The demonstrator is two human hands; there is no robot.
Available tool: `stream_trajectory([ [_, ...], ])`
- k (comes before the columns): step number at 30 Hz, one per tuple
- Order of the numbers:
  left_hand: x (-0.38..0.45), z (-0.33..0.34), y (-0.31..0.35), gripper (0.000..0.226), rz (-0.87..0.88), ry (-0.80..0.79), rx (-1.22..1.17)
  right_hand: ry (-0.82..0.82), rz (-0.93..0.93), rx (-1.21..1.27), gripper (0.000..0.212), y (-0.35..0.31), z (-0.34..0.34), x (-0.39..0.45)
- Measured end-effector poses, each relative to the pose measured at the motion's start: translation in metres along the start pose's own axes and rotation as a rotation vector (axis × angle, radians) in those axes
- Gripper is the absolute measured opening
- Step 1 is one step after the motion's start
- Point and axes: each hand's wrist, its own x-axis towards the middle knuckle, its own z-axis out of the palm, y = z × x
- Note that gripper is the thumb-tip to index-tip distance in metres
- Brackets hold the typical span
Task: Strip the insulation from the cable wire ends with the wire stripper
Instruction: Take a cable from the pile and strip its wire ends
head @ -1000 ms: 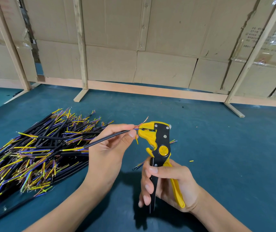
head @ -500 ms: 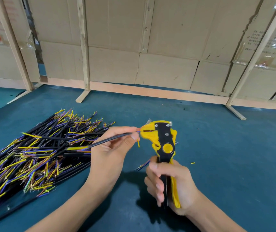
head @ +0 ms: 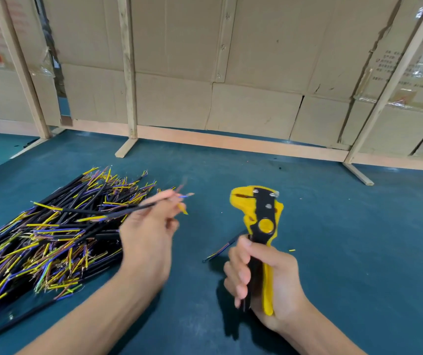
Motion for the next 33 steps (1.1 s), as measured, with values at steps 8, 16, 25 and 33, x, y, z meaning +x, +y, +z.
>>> stream_trajectory([
  [8,-0.002,0.005,-0.007,0.015,0.148,-0.291,0.182,0.121,-0.019,-0.018,0.025,-0.002,0.001,0.004],
  [16,-0.003,0.001,-0.015,0.023,0.049,-0.403,0.316,0.038,-0.153,0.082,0.02,-0.014,-0.012,0.011],
  [25,0.0,0.019,-0.02,0.03,0.212,-0.554,1.262,0.505,-0.385,0.261,0.016,-0.05,-0.067,0.017],
  [33,0.008,0.066,-0.027,0.042,0.182,-0.547,1.76,0.565,-0.364,0.298,0.016,-0.05,-0.082,0.015],
])
